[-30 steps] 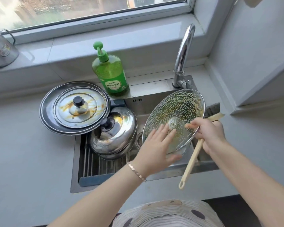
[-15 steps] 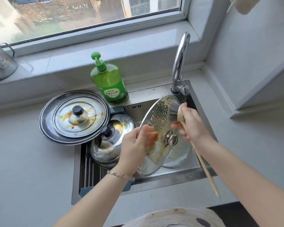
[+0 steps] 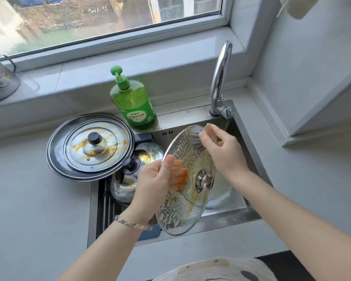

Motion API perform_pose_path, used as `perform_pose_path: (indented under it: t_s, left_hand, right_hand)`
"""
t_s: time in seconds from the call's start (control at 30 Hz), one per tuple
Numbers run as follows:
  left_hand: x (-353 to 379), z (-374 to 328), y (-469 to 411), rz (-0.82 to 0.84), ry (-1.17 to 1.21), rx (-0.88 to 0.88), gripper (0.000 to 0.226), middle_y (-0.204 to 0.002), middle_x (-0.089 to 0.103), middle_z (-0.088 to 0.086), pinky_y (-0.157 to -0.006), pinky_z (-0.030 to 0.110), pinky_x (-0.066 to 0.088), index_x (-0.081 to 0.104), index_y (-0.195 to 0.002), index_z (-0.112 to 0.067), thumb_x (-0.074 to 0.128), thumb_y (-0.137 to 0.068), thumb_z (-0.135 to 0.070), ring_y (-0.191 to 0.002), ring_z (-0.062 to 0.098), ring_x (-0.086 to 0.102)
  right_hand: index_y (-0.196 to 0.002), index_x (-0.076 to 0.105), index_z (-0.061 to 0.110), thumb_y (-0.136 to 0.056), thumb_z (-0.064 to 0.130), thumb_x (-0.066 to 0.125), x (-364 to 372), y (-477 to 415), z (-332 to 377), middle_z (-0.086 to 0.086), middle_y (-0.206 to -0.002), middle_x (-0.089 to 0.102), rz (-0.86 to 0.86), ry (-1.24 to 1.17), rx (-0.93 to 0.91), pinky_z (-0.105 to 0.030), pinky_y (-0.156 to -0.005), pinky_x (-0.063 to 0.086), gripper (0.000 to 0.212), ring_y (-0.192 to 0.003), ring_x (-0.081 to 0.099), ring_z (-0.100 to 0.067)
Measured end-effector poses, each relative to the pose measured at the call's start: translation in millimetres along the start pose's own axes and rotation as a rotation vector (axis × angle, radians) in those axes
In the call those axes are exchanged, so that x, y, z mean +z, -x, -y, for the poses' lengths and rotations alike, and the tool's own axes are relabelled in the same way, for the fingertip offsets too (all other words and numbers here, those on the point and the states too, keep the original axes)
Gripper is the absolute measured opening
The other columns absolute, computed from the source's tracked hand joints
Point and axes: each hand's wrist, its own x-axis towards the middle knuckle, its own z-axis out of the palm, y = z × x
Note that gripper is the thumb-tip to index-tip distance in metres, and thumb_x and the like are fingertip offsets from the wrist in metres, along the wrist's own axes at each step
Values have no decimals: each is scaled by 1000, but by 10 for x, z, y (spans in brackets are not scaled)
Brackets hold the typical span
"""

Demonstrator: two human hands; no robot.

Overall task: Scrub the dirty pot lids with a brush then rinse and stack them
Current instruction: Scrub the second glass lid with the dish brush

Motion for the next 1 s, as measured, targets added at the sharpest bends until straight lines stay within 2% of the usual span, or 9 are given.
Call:
perform_pose_path:
  t_s: [0.07, 0.13, 0.27, 0.3, 0.43, 0.57, 0.73, 0.87, 1.0]
  left_hand:
    - [-14, -21, -9, 1, 16, 13, 35, -80, 73, 16, -69, 38, 60, 68, -91, -8, 47, -88, -36, -77, 29, 72]
    - [-43, -39, -9, 13, 13, 20, 38, -81, 73, 16, -70, 38, 60, 69, -92, -8, 48, -84, -39, -78, 29, 72]
    - [-19, -35, 12, 13, 1, 25, 46, -79, 73, 16, -68, 37, 60, 67, -96, -2, 49, -80, -42, -76, 28, 72]
    - [-3, -38, 12, 4, 6, 27, 45, -79, 73, 16, -69, 37, 60, 66, -95, -3, 49, -80, -42, -76, 28, 72]
    - [-7, -68, -20, -45, 18, 38, 39, -80, 74, 15, -69, 39, 60, 68, -89, -7, 47, -85, -39, -77, 29, 72]
    - [-41, -72, -42, -120, 30, 17, 34, -77, 74, 12, -64, 31, 60, 66, -91, -5, 46, -94, -33, -73, 24, 72]
    - [-60, -27, -40, -160, -56, 30, 33, -79, 73, 12, -65, 29, 59, 66, -98, -2, 48, -94, -30, -73, 21, 72]
    - [-34, -50, -37, -183, -144, 112, 29, -79, 73, 6, -70, 31, 59, 67, -93, -11, 50, -90, -35, -75, 16, 72]
    - [43, -130, -13, -181, -161, 156, 28, -76, 73, 4, -71, 34, 59, 64, -79, -21, 50, -81, -45, -74, 14, 72]
  right_hand:
    - [-134, 46, 39, -88, 51, 52, 80, 250, 103, 16, -66, 61, 105, 105, -204, -30, -62, 50, 48, -62, 55, -4]
    - [-133, 45, 42, -88, 49, 53, 78, 328, 120, 18, -57, 58, 180, 135, -281, -26, -57, 46, 47, -55, 53, -4]
    - [-139, 43, 26, -89, 51, 53, -52, -190, -46, 6, -122, 62, -16, -52, 24, -29, -91, 45, 57, -109, 55, -9]
    - [-140, 42, 27, -89, 52, 52, -30, -145, -41, 6, -122, 62, -13, -41, 8, -30, -91, 46, 58, -109, 56, -9]
    - [-132, 47, 40, -88, 49, 53, 137, 354, -8, 15, -49, 49, 201, 117, -269, -21, -53, 38, 46, -49, 45, -3]
    - [-119, 57, 36, -90, 49, 51, 16, 102, -199, 10, -58, 45, 165, 203, -3, -29, -59, 39, 32, -58, 45, -9]
    - [-124, 52, 47, -86, 53, 53, -59, 186, -198, 8, -40, 38, 372, 343, -91, -29, -54, 33, 38, -44, 36, -8]
    - [-123, 51, 50, -87, 54, 50, -118, 171, -228, 19, -42, 43, 288, 436, -73, -24, -51, 32, 36, -55, 43, -5]
    - [-125, 48, 48, -88, 58, 45, 42, 296, -198, 12, -70, 60, 302, 546, -74, -28, -68, 45, 38, -82, 60, -13]
